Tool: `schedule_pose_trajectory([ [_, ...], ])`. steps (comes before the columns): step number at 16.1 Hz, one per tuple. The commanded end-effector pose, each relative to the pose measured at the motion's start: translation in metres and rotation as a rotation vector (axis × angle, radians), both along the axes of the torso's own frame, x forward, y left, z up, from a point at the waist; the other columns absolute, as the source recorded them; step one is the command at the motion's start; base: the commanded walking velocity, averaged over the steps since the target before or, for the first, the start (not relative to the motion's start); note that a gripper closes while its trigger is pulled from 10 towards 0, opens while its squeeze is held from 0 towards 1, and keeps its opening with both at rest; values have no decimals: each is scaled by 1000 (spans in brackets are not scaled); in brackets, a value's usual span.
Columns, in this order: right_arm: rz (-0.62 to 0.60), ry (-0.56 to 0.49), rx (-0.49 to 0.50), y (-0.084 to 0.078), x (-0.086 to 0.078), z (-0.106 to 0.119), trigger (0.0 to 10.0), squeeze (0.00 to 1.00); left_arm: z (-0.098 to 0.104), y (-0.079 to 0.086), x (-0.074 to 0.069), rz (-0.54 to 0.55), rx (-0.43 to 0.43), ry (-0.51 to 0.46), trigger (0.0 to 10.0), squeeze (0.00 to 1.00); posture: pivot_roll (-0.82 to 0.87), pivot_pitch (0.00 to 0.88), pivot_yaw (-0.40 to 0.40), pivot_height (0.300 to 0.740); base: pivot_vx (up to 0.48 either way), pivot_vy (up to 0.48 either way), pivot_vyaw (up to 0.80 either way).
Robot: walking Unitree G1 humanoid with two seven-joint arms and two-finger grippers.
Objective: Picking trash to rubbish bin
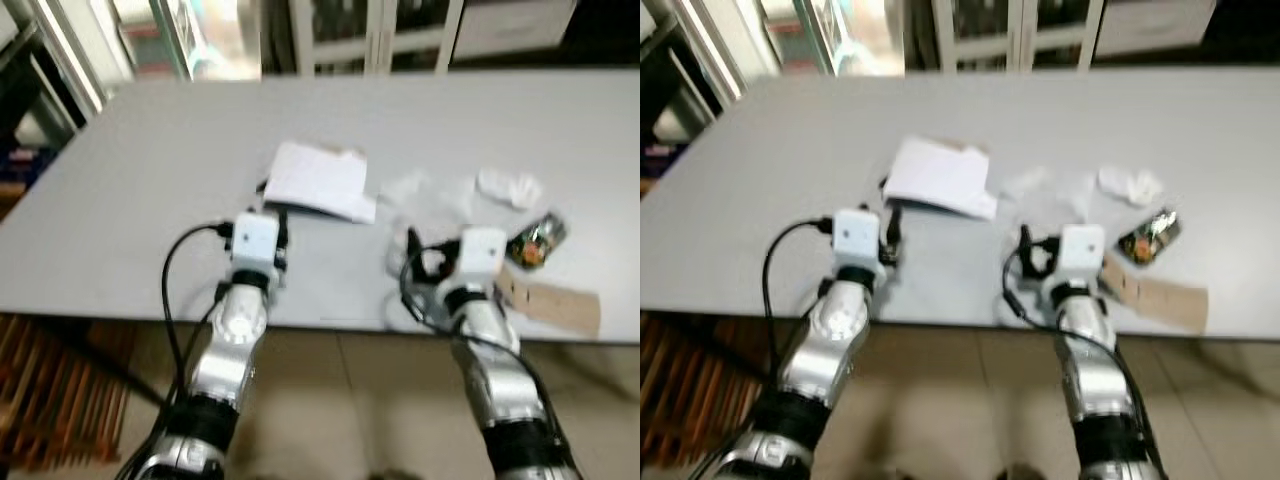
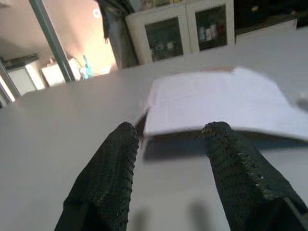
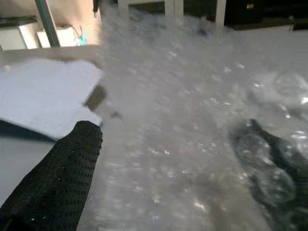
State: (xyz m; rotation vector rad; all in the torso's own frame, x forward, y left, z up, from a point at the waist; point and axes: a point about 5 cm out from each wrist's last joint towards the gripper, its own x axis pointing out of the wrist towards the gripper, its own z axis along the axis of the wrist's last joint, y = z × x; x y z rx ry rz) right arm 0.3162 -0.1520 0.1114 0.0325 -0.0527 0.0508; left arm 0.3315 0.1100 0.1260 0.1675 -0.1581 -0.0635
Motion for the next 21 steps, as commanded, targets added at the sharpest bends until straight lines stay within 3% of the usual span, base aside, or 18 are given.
schedule_pose_trajectory([
  [1,26,-11,19,10,1,3,10000,0,-2,11,0,29,8,11,10000,0,-60,117,55,740,300,0,0],
  [4,33,-21,18,12,1,4,10000,0,-2,11,0,30,8,9,10000,0,-58,113,56,740,304,0,-627],
  [16,36,-22,10,13,1,3,10000,0,0,4,-2,-20,-6,-2,10000,0,-59,106,54,740,24,0,0],
  [21,34,-19,7,12,0,3,10000,0,-26,0,-2,-54,-257,213,10000,0,-63,116,55,740,0,0,0],
])
